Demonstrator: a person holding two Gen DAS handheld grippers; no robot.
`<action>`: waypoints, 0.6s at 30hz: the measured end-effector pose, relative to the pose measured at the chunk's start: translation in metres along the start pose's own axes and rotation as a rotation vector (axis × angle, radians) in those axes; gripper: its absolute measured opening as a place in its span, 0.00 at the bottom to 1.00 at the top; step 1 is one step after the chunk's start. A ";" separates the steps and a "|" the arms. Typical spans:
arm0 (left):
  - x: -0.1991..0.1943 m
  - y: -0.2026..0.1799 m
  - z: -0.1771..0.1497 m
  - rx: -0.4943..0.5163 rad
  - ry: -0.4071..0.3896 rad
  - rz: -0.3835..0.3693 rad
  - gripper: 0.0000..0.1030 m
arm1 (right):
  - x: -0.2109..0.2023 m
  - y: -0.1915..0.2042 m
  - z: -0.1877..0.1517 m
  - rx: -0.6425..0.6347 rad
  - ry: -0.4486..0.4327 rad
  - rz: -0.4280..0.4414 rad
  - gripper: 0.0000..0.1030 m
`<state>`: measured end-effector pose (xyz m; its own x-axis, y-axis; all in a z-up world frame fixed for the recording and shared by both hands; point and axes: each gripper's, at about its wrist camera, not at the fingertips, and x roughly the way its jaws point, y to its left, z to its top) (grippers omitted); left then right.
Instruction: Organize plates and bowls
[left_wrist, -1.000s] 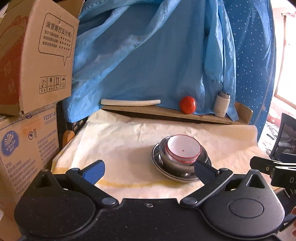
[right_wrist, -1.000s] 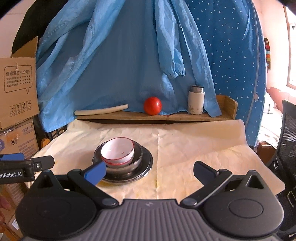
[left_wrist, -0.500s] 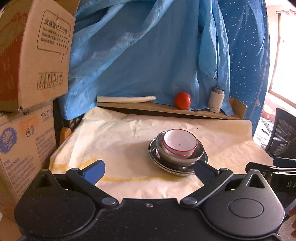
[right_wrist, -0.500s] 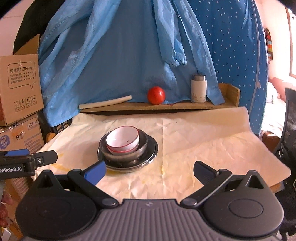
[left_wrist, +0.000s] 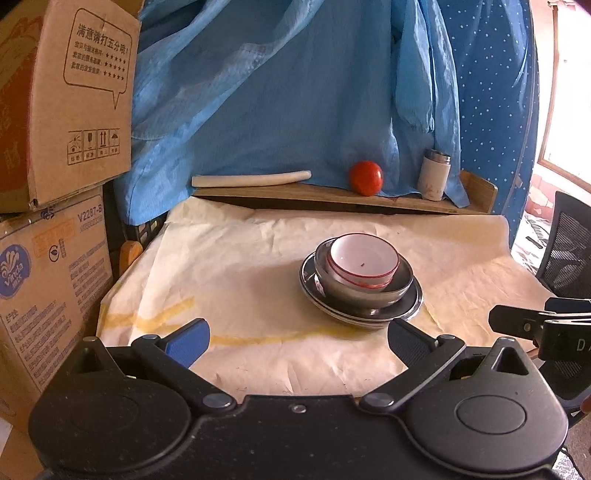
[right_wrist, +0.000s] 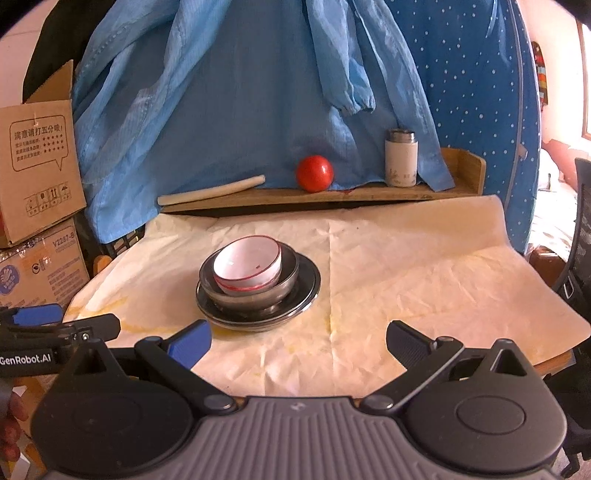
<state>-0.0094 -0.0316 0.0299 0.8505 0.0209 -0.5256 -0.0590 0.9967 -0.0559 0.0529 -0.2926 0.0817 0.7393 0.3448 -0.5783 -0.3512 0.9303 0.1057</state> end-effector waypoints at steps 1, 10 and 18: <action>0.000 0.000 0.000 0.001 0.000 0.003 0.99 | 0.000 0.000 0.000 0.001 0.003 0.004 1.00; -0.002 0.001 0.000 -0.008 -0.005 0.018 0.99 | 0.001 0.002 0.000 -0.007 0.001 0.008 1.00; -0.002 0.000 -0.001 -0.006 -0.002 0.004 0.99 | 0.000 0.002 -0.001 0.000 0.002 0.009 1.00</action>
<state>-0.0116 -0.0318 0.0303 0.8511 0.0247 -0.5244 -0.0652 0.9961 -0.0590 0.0520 -0.2902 0.0813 0.7348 0.3529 -0.5793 -0.3581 0.9271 0.1105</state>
